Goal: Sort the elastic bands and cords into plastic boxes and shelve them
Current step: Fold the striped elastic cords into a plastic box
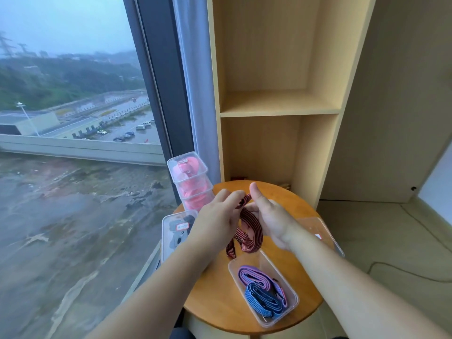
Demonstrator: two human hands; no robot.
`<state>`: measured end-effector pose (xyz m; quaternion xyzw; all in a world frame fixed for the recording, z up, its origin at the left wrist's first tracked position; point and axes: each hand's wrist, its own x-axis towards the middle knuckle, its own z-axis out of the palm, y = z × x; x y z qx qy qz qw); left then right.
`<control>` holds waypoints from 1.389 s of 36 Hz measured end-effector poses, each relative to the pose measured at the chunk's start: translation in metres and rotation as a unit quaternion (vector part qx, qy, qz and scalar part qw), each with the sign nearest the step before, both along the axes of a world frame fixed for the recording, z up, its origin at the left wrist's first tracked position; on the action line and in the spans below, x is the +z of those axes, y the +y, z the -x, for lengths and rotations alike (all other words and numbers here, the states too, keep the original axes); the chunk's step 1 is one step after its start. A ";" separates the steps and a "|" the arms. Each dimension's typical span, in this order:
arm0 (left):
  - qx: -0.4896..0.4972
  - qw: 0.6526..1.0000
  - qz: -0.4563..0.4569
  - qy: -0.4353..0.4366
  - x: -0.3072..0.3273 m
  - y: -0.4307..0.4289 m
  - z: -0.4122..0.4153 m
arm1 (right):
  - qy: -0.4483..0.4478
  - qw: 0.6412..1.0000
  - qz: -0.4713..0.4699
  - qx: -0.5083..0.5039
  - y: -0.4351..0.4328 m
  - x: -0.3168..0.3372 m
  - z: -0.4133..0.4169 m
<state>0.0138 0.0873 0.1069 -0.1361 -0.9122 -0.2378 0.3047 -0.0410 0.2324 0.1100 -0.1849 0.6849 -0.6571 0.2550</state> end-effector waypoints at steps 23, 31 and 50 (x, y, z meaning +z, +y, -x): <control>-0.089 0.983 -0.120 -0.104 0.003 -0.028 0.000 | 0.091 0.987 -0.131 -0.025 0.018 0.015 0.002; -0.177 0.914 -0.338 -0.141 0.005 -0.019 -0.008 | 0.046 0.998 -0.018 0.035 0.013 0.023 0.002; -0.066 0.983 0.122 -0.124 0.016 -0.024 0.000 | 0.133 0.981 -0.120 0.068 0.017 0.033 -0.001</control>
